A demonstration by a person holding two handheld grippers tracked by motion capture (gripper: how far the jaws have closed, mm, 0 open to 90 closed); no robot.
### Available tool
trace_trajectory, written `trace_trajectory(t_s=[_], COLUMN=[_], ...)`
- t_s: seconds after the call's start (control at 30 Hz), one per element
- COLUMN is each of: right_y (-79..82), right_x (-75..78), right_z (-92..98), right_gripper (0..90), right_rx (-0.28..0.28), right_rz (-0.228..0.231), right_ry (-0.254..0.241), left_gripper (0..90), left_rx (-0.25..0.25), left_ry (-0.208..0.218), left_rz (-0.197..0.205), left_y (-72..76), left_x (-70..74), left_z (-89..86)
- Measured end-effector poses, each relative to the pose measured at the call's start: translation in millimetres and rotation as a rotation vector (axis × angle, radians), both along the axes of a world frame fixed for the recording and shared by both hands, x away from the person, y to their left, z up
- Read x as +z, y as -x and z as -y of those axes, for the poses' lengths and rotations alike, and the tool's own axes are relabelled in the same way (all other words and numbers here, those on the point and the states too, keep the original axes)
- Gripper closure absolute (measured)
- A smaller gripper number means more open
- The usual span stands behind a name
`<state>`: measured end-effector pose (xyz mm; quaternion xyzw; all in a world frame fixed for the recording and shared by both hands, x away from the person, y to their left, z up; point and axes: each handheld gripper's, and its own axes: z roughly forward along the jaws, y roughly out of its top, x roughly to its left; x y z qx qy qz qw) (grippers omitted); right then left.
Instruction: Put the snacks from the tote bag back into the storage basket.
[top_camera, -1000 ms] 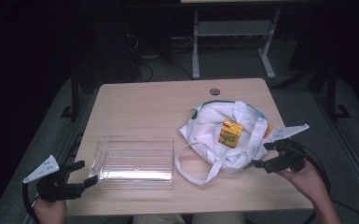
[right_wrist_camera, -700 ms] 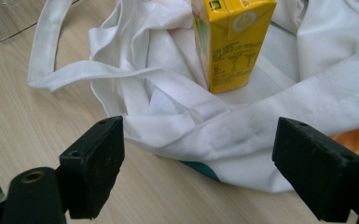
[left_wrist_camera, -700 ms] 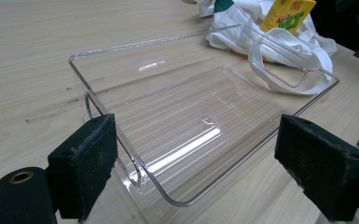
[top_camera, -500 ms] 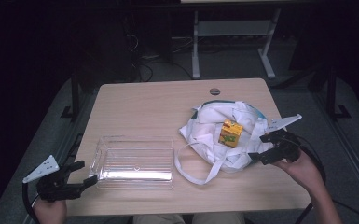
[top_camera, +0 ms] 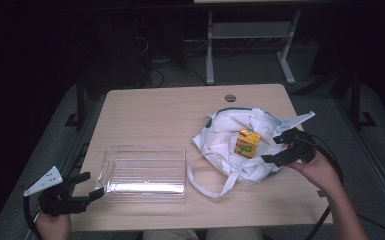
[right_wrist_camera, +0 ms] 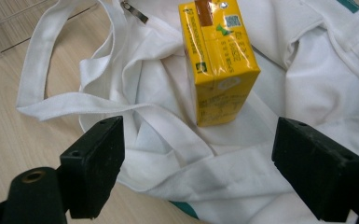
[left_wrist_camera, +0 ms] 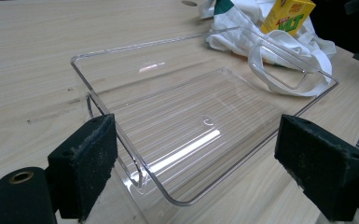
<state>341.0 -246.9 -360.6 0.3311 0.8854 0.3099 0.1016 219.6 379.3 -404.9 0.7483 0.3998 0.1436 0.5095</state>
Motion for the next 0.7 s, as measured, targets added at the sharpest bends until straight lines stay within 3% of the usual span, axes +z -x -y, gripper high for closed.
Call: trace_trajectory(t_s=[0.7], right_y=[-35.8], right_x=[-2.6], right_z=[-24.6], right_gripper=[16.8], right_rx=[0.037], right_rz=[-0.044], right_ry=[0.064], left_gripper=[12.7], left_rx=[0.002], left_ry=[0.001], left_rz=[0.002], left_y=[-0.1], left_x=[-0.1], left_z=[-1.3])
